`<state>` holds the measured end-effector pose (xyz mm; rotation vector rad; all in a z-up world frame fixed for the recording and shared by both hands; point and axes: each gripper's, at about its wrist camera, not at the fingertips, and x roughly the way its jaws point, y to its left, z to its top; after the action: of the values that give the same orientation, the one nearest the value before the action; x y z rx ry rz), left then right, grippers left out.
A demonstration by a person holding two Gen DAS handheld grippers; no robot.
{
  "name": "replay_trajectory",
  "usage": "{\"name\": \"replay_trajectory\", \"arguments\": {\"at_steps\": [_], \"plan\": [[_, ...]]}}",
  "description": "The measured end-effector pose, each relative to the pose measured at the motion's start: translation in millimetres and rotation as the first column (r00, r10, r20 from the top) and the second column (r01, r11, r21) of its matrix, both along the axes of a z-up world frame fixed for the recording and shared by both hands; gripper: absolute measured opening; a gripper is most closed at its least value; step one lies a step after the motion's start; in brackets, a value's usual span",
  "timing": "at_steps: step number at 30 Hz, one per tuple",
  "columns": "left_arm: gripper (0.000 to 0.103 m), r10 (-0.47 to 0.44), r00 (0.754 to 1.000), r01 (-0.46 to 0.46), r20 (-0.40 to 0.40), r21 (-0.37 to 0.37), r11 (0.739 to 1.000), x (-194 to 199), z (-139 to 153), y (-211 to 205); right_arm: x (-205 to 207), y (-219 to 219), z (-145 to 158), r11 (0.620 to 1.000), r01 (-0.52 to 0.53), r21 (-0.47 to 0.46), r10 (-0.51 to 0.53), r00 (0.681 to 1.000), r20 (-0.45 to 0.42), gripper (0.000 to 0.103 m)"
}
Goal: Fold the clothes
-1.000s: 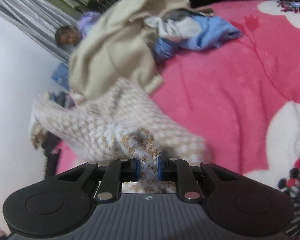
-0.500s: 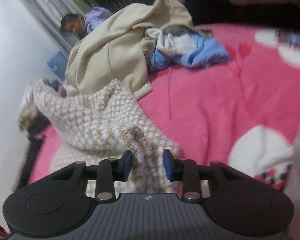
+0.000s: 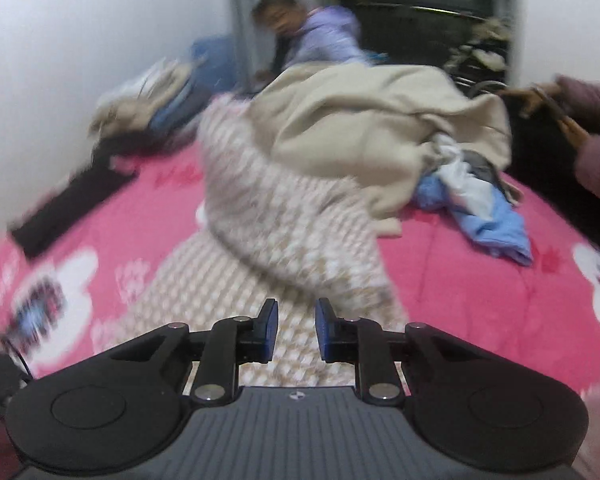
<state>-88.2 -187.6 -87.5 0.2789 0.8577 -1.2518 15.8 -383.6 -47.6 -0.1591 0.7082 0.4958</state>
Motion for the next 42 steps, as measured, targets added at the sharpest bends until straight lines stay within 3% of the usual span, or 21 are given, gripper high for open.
{"name": "replay_trajectory", "arguments": {"at_steps": [2,4,6,10,12,14,15,20,25,29,31,33,34,37,40,42], "plan": [[0.062,0.004,1.0,-0.004,0.002,0.003,1.0,1,1,-3,9,4,-16,0.997,0.01,-0.071,-0.011,1.0,-0.014,0.021],[0.062,0.002,1.0,-0.002,0.015,0.007,1.0,0,3,-6,24,1,-39,0.985,0.054,-0.165,-0.064,0.996,-0.056,0.008],[0.062,-0.003,0.999,0.003,0.033,0.006,1.0,1,9,-9,29,-2,-52,0.982,0.071,-0.177,-0.087,0.993,-0.081,0.007],[0.062,0.035,0.993,-0.029,0.112,-0.052,0.998,11,31,-1,22,9,-45,0.973,0.085,-0.215,-0.099,0.994,-0.055,0.008],[0.062,0.099,0.983,-0.093,0.157,-0.045,0.995,24,33,1,21,11,-43,0.97,0.08,-0.231,-0.095,0.994,-0.055,0.008],[0.062,0.164,0.977,-0.165,0.136,-0.002,0.986,41,23,0,20,14,-37,0.966,0.074,-0.246,-0.088,0.995,-0.049,0.009],[0.062,0.183,0.977,-0.186,0.112,0.012,0.983,48,16,0,18,17,-30,0.967,0.062,-0.248,-0.073,0.997,-0.035,0.009],[0.066,0.167,0.975,-0.17,0.143,0.009,0.985,47,1,-4,3,55,14,0.979,-0.073,-0.191,0.089,0.993,0.075,0.012],[0.067,0.137,0.975,-0.137,0.172,-0.015,0.99,36,-5,-4,11,126,29,0.946,-0.235,-0.223,0.279,0.941,0.191,0.014],[0.067,0.126,0.979,-0.121,0.161,-0.037,0.992,35,-7,0,45,163,21,0.92,-0.297,-0.253,0.356,0.906,0.23,0.012],[0.067,0.12,0.98,-0.114,0.16,-0.047,0.992,35,-9,3,79,159,2,0.921,-0.2,-0.335,0.292,0.923,0.252,0.008],[0.067,0.119,0.981,-0.112,0.151,-0.056,0.992,34,-10,4,132,132,-24,0.948,-0.04,-0.315,0.096,0.982,0.165,0.008],[0.067,0.12,0.983,-0.113,0.14,-0.061,0.992,34,-10,5,150,118,-33,0.963,0.01,-0.268,0.024,0.992,0.122,0.008],[0.067,0.113,0.985,-0.104,0.127,-0.073,0.992,34,-11,7,176,86,-51,0.991,0.099,-0.092,-0.097,0.995,0.022,0.009],[0.068,0.097,0.987,-0.087,0.125,-0.085,0.993,35,-12,9,170,85,-52,0.99,0.105,-0.094,-0.1,0.994,0.05,0.01],[0.069,0.093,0.988,-0.082,0.119,-0.092,0.992,36,-13,10,171,75,-39,0.991,0.136,-0.005,-0.136,0.99,0.028,0.018]]}}
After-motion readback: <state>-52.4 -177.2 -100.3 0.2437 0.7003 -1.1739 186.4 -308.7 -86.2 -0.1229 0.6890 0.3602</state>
